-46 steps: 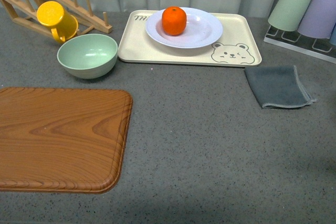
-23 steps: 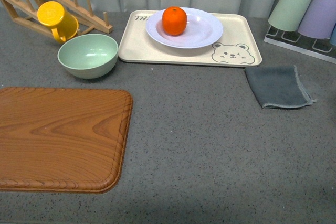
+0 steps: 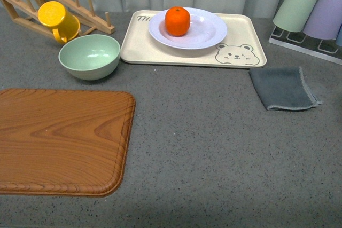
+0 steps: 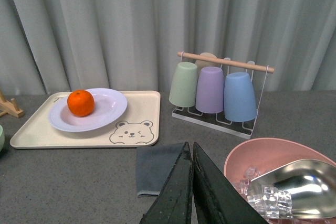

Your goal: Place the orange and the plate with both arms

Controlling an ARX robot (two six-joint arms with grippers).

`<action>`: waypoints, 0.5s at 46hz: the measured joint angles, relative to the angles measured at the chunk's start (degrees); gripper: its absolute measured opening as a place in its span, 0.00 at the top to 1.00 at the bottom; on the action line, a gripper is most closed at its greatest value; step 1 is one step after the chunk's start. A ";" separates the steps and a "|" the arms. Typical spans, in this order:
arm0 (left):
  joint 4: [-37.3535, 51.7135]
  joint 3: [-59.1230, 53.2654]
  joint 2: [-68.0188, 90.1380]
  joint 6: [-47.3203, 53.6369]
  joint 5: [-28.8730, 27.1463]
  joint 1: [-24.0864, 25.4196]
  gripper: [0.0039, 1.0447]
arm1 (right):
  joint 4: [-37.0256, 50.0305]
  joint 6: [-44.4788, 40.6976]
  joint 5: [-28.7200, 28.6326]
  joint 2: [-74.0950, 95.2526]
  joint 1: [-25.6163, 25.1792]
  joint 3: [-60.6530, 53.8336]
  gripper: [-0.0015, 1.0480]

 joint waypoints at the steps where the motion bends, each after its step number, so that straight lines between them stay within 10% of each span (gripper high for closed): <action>1: 0.00 0.00 0.00 -0.02 0.00 0.00 0.06 | -0.57 0.00 -0.02 -0.59 0.00 0.00 0.99; 23: 0.00 0.00 0.00 0.00 0.00 0.00 0.06 | -11.47 0.02 -0.02 -11.74 0.00 -0.02 0.99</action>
